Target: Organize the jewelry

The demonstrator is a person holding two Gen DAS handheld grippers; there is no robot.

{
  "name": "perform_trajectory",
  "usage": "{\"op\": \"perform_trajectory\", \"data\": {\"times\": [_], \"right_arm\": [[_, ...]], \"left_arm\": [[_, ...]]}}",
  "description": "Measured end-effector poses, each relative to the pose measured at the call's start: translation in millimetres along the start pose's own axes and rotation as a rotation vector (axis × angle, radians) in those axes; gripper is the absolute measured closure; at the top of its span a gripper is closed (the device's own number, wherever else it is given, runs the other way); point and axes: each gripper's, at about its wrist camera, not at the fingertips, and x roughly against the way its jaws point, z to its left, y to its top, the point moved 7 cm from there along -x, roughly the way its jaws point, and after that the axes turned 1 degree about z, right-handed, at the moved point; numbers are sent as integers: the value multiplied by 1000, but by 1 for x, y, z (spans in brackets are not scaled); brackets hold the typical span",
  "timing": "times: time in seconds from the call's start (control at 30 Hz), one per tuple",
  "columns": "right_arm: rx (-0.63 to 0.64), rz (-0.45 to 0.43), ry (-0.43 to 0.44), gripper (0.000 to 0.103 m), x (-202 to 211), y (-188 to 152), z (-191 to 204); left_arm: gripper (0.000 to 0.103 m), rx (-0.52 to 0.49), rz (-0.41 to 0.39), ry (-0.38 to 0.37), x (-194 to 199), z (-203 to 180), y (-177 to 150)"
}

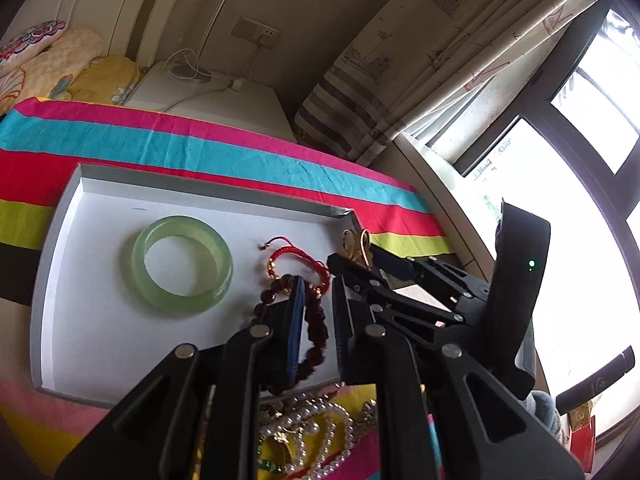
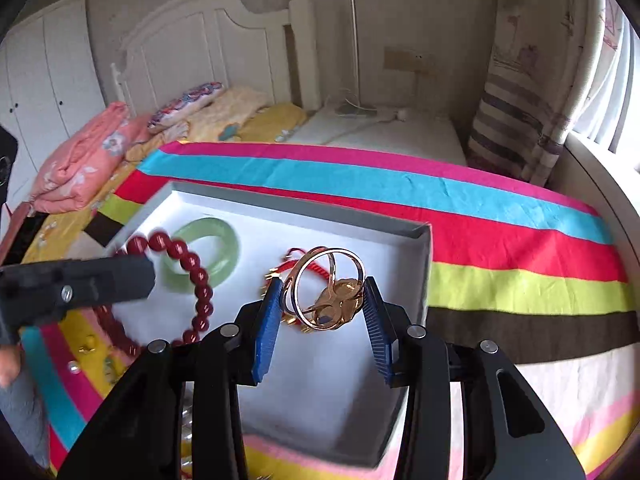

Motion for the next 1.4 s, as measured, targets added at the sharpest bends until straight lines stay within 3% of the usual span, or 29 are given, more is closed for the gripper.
{"op": "perform_trajectory", "data": {"times": [0.03,0.1,0.2,0.27,0.37,0.43,0.47,0.5,0.63,0.8,1.0,1.23,1.4], "right_arm": [[15,9,-27,63,-5,1,-2],[82,45,-137,63,-16,3,-5],[150,95,-215,63,-29,5,-7],[189,134,-243,63,-38,5,-6],[204,149,-244,62,-47,5,-6],[197,153,-244,54,-49,6,-9],[187,147,-227,36,-48,6,-8],[179,138,-208,24,-46,7,-7],[154,71,-164,24,-23,9,-2],[98,-53,-54,23,36,-4,6],[29,-105,98,17,86,-57,10],[163,51,166,17,81,-113,24],[246,98,205,18,67,-122,36]], "left_arm": [[81,-1,4,32,-3,6,0],[62,-8,-3,91,-3,17,1],[54,-28,-29,146,4,28,-1],[39,-23,-52,158,13,32,-3],[32,-26,-93,178,30,34,-9],[23,-39,-130,200,48,34,-16],[16,-48,-154,226,58,35,-20],[10,-60,-176,259,66,37,-24],[3,-87,-253,421,103,52,-46],[3,-71,-249,565,135,83,-82],[3,29,-185,493,144,107,-120],[3,111,-169,371,144,120,-128],[3,146,-138,369,138,124,-129]]}}
